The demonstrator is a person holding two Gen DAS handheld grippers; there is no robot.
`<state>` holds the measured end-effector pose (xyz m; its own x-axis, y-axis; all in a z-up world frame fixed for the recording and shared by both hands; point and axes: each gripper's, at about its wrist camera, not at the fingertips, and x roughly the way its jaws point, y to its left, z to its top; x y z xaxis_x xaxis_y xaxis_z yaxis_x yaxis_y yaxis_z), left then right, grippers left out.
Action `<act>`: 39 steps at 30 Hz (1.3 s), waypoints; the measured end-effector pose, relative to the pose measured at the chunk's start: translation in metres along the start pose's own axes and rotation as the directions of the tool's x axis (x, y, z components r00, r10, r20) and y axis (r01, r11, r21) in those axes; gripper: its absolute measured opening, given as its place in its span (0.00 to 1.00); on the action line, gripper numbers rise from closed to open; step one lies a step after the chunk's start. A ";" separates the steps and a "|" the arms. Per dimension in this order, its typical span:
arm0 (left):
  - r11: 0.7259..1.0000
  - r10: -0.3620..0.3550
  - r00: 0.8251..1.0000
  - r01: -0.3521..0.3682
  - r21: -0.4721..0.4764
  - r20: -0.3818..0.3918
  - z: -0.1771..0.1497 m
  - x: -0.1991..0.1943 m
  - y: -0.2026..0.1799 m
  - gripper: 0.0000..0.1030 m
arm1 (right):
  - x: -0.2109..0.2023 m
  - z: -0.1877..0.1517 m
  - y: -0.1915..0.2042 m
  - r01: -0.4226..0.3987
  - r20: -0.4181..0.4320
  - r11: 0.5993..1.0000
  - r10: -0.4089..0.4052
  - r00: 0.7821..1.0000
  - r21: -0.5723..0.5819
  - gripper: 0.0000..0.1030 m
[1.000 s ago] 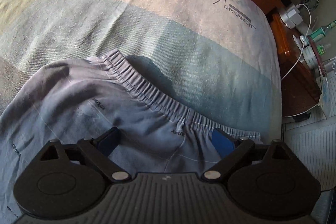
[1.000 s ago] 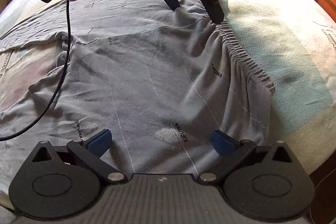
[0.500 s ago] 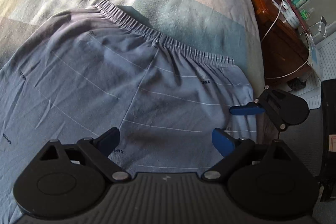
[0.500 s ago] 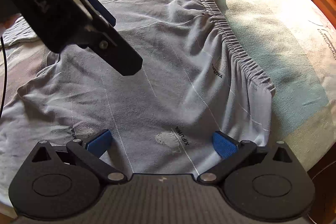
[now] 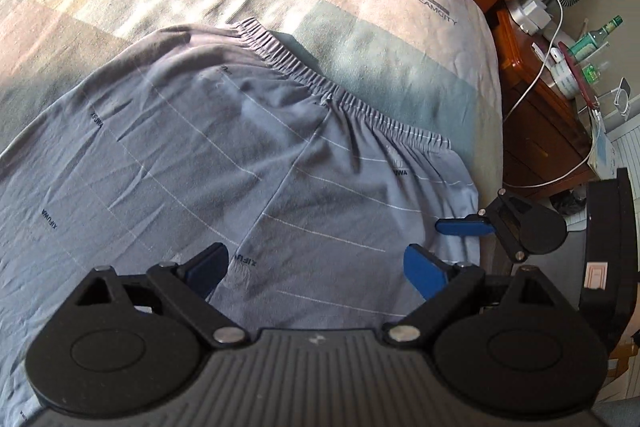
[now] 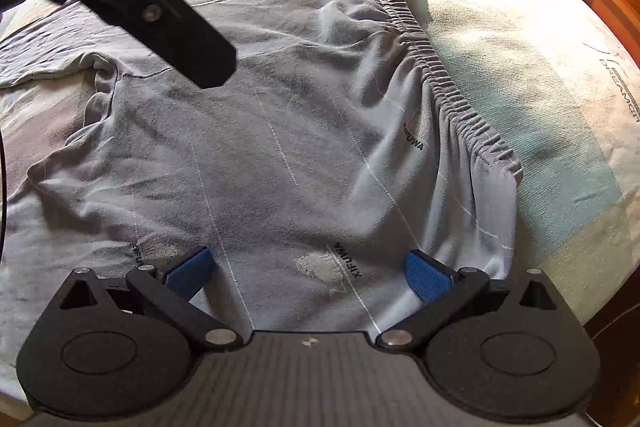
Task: Fold clothes
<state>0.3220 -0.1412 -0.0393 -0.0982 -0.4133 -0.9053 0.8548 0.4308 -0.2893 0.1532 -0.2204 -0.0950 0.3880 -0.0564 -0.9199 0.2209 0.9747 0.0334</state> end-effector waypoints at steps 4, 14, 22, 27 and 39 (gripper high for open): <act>0.999 0.024 0.999 -0.025 -0.035 -0.022 -0.041 -0.024 -0.006 0.91 | 0.000 0.001 0.002 0.004 0.000 1.000 -0.004 1.000 -0.001 1.00; 0.981 0.157 0.986 -0.161 -0.108 -0.049 -0.184 -0.031 -0.039 0.91 | -0.022 0.000 0.012 -0.033 0.140 0.990 0.052 0.989 -0.135 1.00; 0.952 0.249 0.968 -0.241 -0.189 0.019 -0.244 -0.026 -0.036 0.91 | -0.015 0.009 0.074 -0.115 0.167 0.908 0.197 0.966 -0.402 1.00; 0.933 0.290 0.956 -0.275 -0.232 0.034 -0.274 -0.044 -0.032 0.91 | 0.018 0.035 0.113 -0.089 0.182 0.898 0.183 0.966 -0.431 1.00; 0.878 0.400 0.915 -0.366 -0.308 0.053 -0.347 -0.070 -0.025 0.91 | -0.001 0.024 0.141 -0.098 0.140 0.918 0.163 0.977 -0.385 1.00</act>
<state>0.1301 0.1553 -0.0769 0.2794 -0.2484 -0.9275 0.6297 0.7766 -0.0183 0.2056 -0.0886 -0.0796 0.5402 0.0740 -0.8383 -0.1798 0.9833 -0.0291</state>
